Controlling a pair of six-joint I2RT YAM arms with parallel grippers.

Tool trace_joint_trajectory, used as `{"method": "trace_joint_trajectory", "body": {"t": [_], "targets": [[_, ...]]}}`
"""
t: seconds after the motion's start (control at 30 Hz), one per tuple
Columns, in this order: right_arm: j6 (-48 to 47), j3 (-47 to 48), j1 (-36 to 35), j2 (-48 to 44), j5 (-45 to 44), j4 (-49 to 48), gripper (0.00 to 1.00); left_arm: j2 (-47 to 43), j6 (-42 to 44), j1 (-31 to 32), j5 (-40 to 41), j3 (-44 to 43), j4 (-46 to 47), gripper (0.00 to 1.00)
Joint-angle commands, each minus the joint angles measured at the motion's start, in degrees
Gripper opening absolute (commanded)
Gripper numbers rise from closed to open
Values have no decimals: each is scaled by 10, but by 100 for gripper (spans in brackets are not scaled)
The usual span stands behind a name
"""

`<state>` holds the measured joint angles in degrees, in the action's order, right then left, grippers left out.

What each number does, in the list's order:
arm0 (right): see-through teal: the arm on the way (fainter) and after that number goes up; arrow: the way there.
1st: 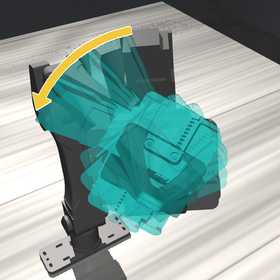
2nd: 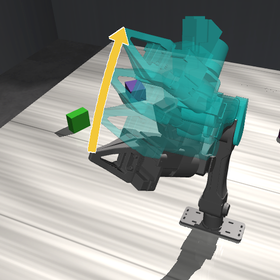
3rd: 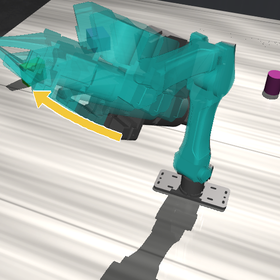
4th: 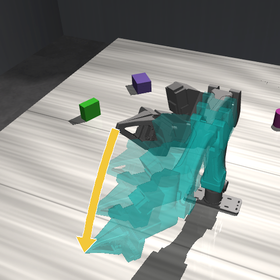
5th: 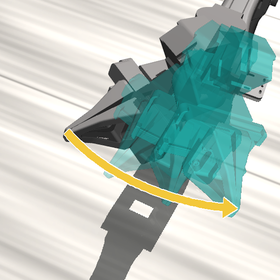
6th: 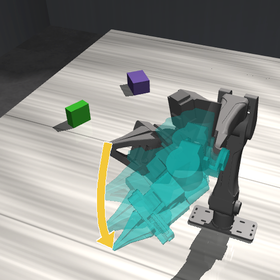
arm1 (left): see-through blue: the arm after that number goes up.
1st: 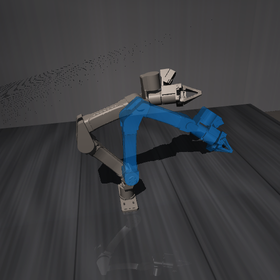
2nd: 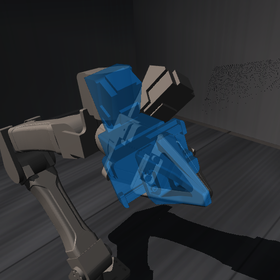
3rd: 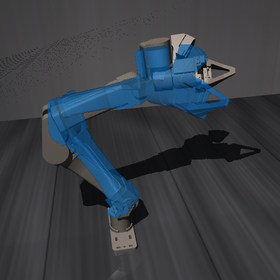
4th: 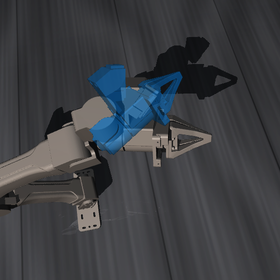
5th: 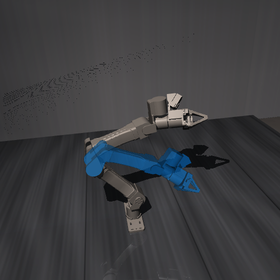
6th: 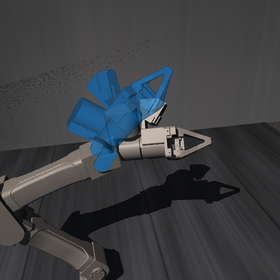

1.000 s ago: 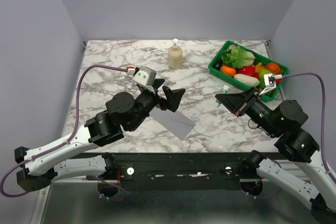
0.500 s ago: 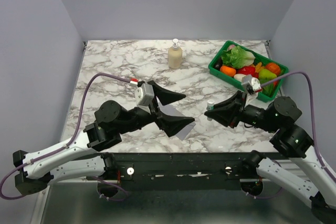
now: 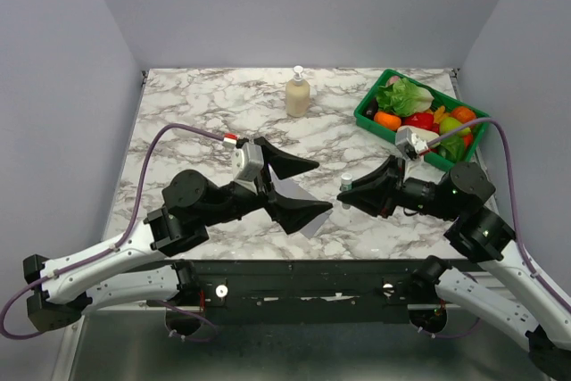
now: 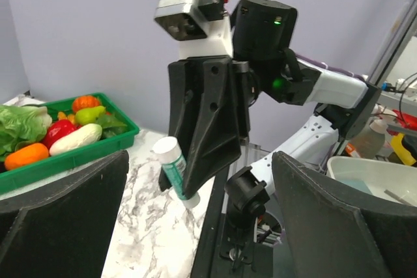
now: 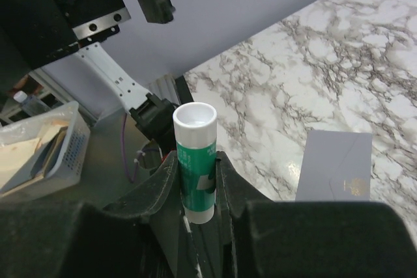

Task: Place the letter into the envelope and seal it

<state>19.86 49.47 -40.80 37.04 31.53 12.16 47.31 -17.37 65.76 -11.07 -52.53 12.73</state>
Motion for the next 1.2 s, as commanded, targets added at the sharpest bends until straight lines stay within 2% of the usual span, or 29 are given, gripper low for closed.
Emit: {"method": "trace_joint_trajectory", "body": {"t": [0.0, 0.1, 0.13, 0.23, 0.4, 0.5, 0.53, 0.63, 0.67, 0.73, 0.77, 1.17], "targets": [[64, -50, -1, -36, -44, -78, 1, 9, 1, -3, 52, -8, -16, 99], [76, -67, -1, -49, -116, -83, 1, 24, -8, -5, 104, -20, -57, 99], [76, -78, -1, -51, -139, -77, 1, 29, -10, -5, 158, -28, -74, 99], [78, -102, -1, -46, -238, -60, 1, 47, -8, -12, 220, -21, -123, 99], [93, -124, -1, -29, -332, -31, 1, 71, -35, -38, 213, 51, -93, 99], [95, -117, -2, -17, -359, 8, 1, 97, -67, -41, 248, 99, -90, 97], [96, -117, -1, -17, -366, 23, 1, 104, -84, -41, 250, 119, -91, 94], [102, -123, -1, -28, -394, 42, 1, 131, -141, -41, 219, 169, -62, 76], [104, -126, -1, -36, -402, 44, 1, 144, -154, -37, 214, 181, -41, 56], [106, -133, -1, -45, -417, 49, 1, 160, -185, -31, 218, 204, -26, 22], [108, -133, -1, -49, -421, 49, 1, 175, -194, -25, 224, 207, -25, 0], [119, -140, -1, -62, -448, 66, 1, 317, -246, -19, 246, 204, 12, 0]]}}
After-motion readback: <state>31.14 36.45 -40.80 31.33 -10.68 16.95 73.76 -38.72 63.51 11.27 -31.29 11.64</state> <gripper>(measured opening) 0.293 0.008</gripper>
